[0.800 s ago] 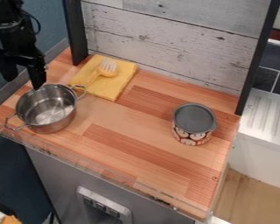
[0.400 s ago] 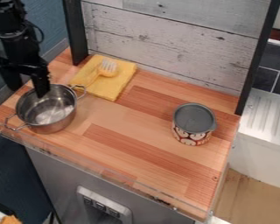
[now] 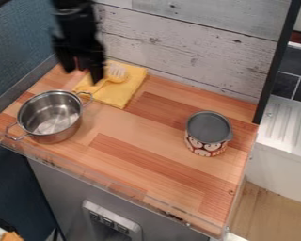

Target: Move the can to the bottom side of the table

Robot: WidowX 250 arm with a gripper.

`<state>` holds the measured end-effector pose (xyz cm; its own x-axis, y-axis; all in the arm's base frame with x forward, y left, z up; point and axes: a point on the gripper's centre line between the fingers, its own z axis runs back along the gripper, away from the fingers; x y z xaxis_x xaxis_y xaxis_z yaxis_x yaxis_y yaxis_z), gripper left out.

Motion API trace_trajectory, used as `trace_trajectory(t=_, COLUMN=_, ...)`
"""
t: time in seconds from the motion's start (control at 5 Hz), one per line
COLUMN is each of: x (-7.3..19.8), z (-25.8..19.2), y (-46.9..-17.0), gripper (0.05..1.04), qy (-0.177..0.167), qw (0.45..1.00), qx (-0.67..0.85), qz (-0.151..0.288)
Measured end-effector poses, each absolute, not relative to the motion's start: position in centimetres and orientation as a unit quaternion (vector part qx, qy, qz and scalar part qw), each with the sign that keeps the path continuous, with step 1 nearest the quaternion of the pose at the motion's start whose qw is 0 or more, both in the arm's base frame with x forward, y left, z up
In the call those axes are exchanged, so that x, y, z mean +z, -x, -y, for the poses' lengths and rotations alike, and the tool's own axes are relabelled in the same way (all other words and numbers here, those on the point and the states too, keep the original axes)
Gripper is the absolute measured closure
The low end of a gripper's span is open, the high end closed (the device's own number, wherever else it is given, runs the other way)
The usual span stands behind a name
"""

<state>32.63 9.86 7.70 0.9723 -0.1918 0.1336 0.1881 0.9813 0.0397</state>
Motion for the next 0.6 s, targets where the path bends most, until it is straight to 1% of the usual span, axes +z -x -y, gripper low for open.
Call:
trace_trajectory(t=0.2, x=8.4, z=-4.8, y=-34.9, gripper=0.084, qy=-0.010, qw=0.983, qx=-0.162, qz=0.089)
trace_trajectory(t=0.4, x=7.1, z=0.3, y=-36.9, gripper=0.083, qy=-0.001, qw=0.973, qx=-0.213, qz=0.089)
trace_trajectory(t=0.6, x=6.1, z=5.1, y=-38.1, gripper=0.083, qy=-0.001, qw=0.963, qx=-0.252, qz=0.093)
